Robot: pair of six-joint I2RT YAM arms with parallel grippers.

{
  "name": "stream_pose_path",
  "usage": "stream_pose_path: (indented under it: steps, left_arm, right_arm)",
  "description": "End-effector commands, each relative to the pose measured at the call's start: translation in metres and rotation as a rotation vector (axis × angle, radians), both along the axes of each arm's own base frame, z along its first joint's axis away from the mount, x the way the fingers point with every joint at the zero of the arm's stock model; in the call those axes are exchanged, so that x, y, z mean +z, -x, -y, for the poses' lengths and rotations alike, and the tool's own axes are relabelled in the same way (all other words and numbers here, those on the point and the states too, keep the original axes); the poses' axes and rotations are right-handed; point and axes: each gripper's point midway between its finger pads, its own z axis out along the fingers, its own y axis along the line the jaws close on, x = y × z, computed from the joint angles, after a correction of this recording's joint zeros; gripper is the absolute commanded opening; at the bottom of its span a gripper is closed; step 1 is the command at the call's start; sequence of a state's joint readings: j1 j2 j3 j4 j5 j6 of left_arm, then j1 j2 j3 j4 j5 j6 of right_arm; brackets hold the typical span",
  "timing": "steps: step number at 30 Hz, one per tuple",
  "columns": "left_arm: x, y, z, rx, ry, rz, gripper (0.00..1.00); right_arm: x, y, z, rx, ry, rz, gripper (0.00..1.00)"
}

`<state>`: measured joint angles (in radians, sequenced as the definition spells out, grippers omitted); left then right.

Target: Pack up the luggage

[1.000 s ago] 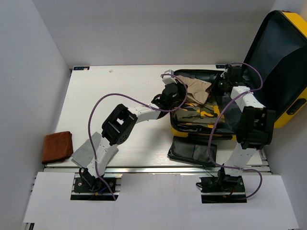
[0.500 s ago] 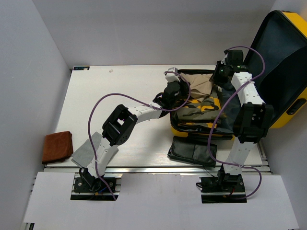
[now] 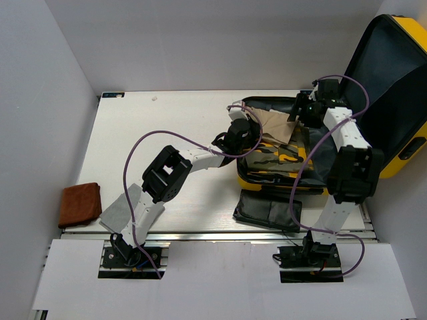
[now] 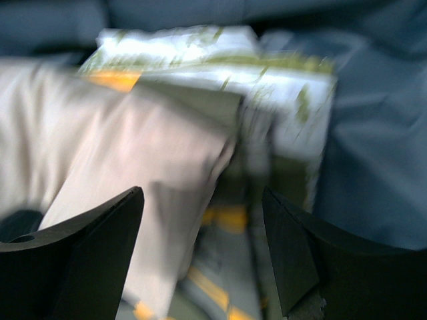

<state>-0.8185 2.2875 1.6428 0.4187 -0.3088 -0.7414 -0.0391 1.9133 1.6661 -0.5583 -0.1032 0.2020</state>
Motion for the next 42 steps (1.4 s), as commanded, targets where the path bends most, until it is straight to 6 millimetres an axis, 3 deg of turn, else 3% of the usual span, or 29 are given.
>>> stream_pose_path:
  steps: [1, 2, 3, 5, 8, 17, 19, 22, 23, 25, 27, 33, 36, 37, 39, 40, 42]
  left_arm:
    - [0.010, 0.003, 0.002, 0.002, 0.006, 0.003, 0.00]
    - [0.012, 0.002, 0.002, 0.007, 0.010, 0.008, 0.00]
    - [0.014, 0.002, 0.003, 0.009, 0.016, 0.011, 0.00]
    - [0.015, 0.001, 0.002, 0.012, 0.017, 0.013, 0.00]
    - [0.019, 0.002, 0.003, 0.004, 0.025, 0.017, 0.00]
    - [0.026, 0.003, 0.005, -0.007, 0.049, 0.030, 0.00]
    - [0.025, 0.003, 0.007, -0.013, 0.048, 0.030, 0.00]
    - [0.026, 0.001, 0.010, -0.014, 0.056, 0.034, 0.00]
    - [0.027, 0.001, 0.012, -0.021, 0.060, 0.036, 0.00]
    - [0.031, 0.001, 0.013, -0.026, 0.070, 0.040, 0.00]
    - [0.036, 0.002, 0.015, -0.036, 0.082, 0.050, 0.00]
    - [0.059, 0.006, 0.017, -0.064, 0.120, 0.083, 0.00]
    - [0.060, 0.014, 0.021, -0.084, 0.129, 0.079, 0.00]
    - [0.056, 0.020, 0.025, -0.097, 0.125, 0.069, 0.00]
    - [0.051, 0.027, 0.029, -0.116, 0.114, 0.065, 0.00]
    - [0.040, 0.029, 0.026, -0.115, 0.096, 0.047, 0.00]
    - [0.035, 0.032, 0.020, -0.108, 0.081, 0.034, 0.16]
  right_arm:
    - [0.056, 0.019, -0.024, 0.081, -0.094, 0.149, 0.78]
    - [0.036, 0.033, -0.029, 0.085, -0.123, 0.110, 0.78]
    - [0.051, 0.034, -0.035, 0.091, -0.151, 0.172, 0.79]
    - [0.043, 0.042, -0.041, 0.107, -0.185, 0.171, 0.79]
    - [0.036, 0.039, -0.035, 0.080, -0.175, 0.146, 0.79]
    - [-0.012, 0.025, -0.041, 0.074, -0.212, 0.054, 0.75]
    - [-0.015, 0.021, -0.044, 0.087, -0.228, 0.051, 0.74]
    - [-0.014, 0.011, -0.050, 0.115, -0.263, 0.072, 0.58]
    - [-0.010, 0.006, -0.050, 0.117, -0.261, 0.085, 0.39]
    - [-0.006, 0.001, -0.046, 0.105, -0.244, 0.099, 0.24]
    - [0.012, -0.003, -0.042, 0.101, -0.215, 0.135, 0.11]
    - [0.053, -0.013, -0.020, 0.051, -0.095, 0.188, 0.00]
    - [0.051, -0.014, -0.010, 0.028, -0.052, 0.153, 0.00]
    - [0.039, -0.012, -0.007, 0.027, -0.034, 0.108, 0.00]
    - [0.037, -0.015, -0.006, 0.034, -0.025, 0.087, 0.00]
    - [0.028, -0.012, -0.007, 0.044, -0.030, 0.055, 0.00]
    - [0.008, -0.013, -0.007, 0.048, -0.031, 0.011, 0.00]
